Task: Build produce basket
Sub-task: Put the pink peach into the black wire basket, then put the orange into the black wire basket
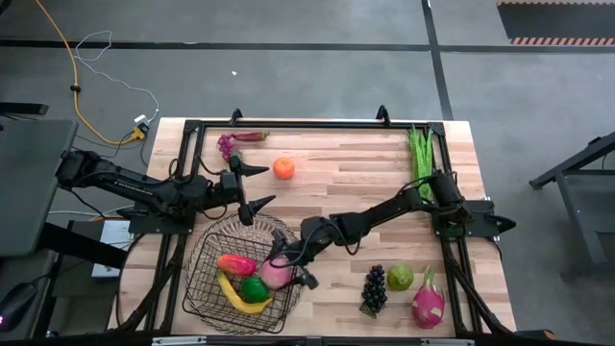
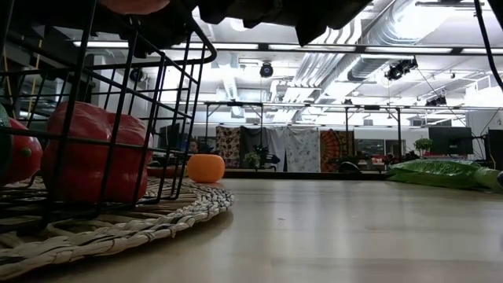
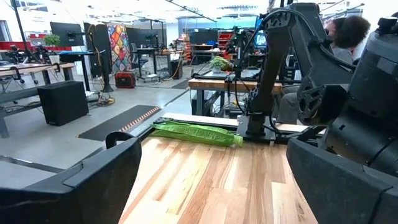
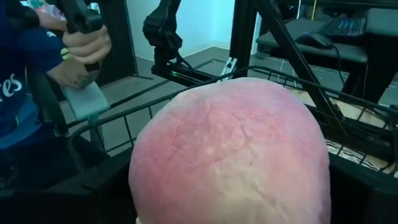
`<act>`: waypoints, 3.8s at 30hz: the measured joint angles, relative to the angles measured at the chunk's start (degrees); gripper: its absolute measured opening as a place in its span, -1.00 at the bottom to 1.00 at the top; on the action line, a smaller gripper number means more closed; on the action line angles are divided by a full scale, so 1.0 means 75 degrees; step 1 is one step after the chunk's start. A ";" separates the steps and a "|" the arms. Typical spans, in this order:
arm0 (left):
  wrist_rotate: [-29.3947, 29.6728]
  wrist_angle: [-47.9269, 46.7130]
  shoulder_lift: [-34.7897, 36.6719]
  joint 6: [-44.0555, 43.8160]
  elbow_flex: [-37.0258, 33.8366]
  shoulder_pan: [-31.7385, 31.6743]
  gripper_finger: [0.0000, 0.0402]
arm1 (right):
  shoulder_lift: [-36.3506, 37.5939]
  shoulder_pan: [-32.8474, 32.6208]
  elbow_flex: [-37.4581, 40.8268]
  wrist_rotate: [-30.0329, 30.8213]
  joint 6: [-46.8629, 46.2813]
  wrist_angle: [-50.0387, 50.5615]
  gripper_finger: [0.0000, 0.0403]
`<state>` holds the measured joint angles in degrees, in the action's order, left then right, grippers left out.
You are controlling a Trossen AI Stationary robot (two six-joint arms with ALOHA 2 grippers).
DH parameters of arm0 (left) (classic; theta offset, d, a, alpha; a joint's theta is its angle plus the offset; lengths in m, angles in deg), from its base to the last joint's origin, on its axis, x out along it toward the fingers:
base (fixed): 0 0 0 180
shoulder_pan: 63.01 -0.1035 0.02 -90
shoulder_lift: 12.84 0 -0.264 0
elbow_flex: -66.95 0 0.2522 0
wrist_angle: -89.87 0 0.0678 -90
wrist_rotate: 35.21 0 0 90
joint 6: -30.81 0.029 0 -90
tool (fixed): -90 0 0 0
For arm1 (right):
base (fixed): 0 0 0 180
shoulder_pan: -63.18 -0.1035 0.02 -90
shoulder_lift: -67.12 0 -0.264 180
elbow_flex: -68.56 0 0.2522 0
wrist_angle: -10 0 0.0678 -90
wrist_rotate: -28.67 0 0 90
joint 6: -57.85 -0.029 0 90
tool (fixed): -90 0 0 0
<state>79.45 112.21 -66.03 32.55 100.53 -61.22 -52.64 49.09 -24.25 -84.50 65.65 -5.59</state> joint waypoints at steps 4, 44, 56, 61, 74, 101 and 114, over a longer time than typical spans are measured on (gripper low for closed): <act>0.0000 0.0000 0.0000 0.0000 0.0000 0.0002 0.94 | 0.0000 -0.0023 0.0000 0.0076 0.0004 -0.0001 0.73; -0.0003 -0.0232 0.0003 -0.0003 0.0000 0.0006 0.94 | 0.2787 0.0983 0.1849 0.0498 0.0321 0.1788 0.96; -0.0003 -0.0195 0.0000 -0.0001 0.0000 0.0000 0.94 | 0.5979 0.1849 0.6288 0.3092 -0.0608 -0.2029 0.96; -0.0026 -0.0195 0.0000 -0.0003 -0.0003 0.0000 0.94 | 0.6577 0.1891 0.6742 0.3683 -0.0731 -0.2068 0.96; -0.0016 -0.0199 0.0000 -0.0003 0.0000 0.0000 0.94 | 0.6618 0.1880 0.6758 0.3671 -0.1004 -0.2062 0.96; 0.0917 -0.4004 -0.3821 -0.4402 0.1902 -0.2734 0.94 | 0.6610 0.1880 0.6752 0.3671 -0.0983 -0.1800 0.96; 0.0631 -0.2451 -0.5125 -0.4154 0.1909 -0.3167 0.94 | 0.6612 0.1880 0.6752 0.3671 -0.1039 -0.1752 0.96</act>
<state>84.19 93.82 -104.47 1.39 114.85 -84.97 -3.05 63.19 26.39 -56.97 57.86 -18.74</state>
